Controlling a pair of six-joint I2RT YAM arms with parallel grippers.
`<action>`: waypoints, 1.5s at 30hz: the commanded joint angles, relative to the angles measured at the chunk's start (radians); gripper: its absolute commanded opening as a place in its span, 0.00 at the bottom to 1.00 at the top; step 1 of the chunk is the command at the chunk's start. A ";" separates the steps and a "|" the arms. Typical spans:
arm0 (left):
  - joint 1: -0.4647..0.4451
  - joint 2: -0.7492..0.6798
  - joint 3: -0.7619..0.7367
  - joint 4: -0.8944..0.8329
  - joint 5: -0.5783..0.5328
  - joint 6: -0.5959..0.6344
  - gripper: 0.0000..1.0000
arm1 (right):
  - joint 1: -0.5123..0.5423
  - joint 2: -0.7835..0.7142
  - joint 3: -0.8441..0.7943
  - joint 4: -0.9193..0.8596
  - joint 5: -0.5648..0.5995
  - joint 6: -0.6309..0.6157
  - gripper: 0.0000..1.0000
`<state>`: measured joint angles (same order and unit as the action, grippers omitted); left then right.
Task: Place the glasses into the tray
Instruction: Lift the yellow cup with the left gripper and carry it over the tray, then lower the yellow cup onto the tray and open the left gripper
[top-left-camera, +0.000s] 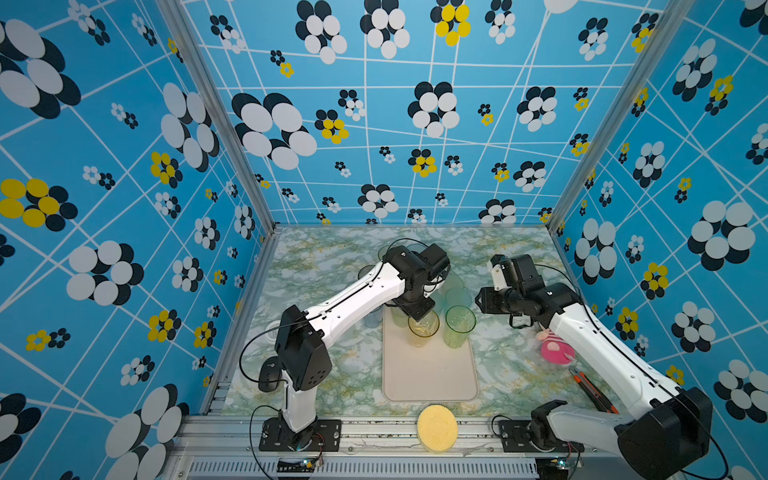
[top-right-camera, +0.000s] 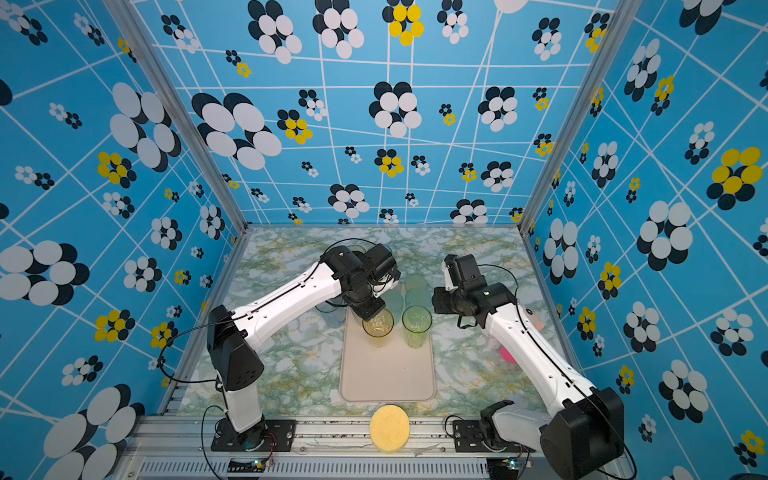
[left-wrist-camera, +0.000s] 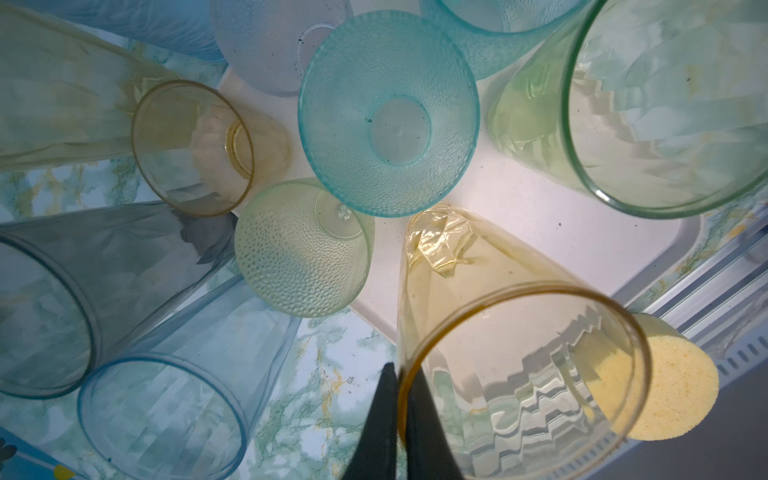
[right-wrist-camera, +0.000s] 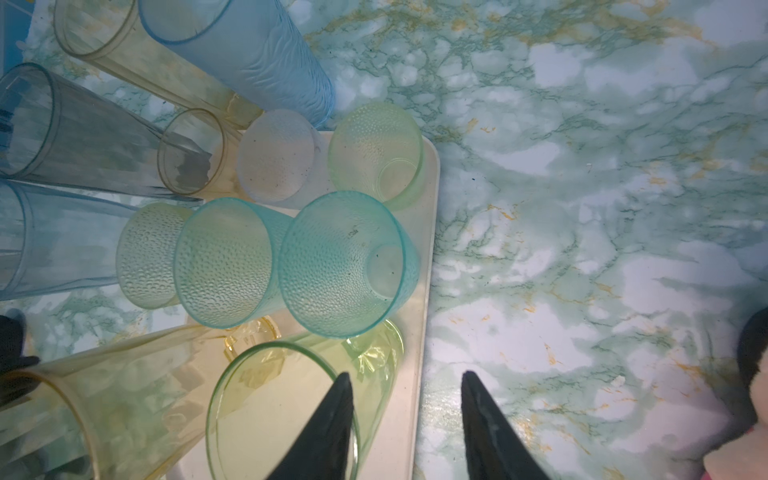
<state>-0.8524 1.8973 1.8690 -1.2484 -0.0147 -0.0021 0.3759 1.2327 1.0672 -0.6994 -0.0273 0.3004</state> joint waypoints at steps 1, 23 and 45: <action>-0.001 0.033 0.050 0.018 0.034 0.030 0.02 | -0.007 0.011 0.030 -0.028 0.023 0.003 0.45; 0.041 0.120 0.077 0.050 0.081 0.043 0.02 | -0.007 0.016 0.031 -0.038 0.032 0.002 0.45; 0.054 0.121 0.047 0.038 0.089 0.040 0.08 | -0.007 0.030 0.029 -0.031 0.027 0.003 0.45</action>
<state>-0.8089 2.0109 1.9209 -1.2015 0.0647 0.0277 0.3759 1.2526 1.0744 -0.7067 -0.0097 0.3004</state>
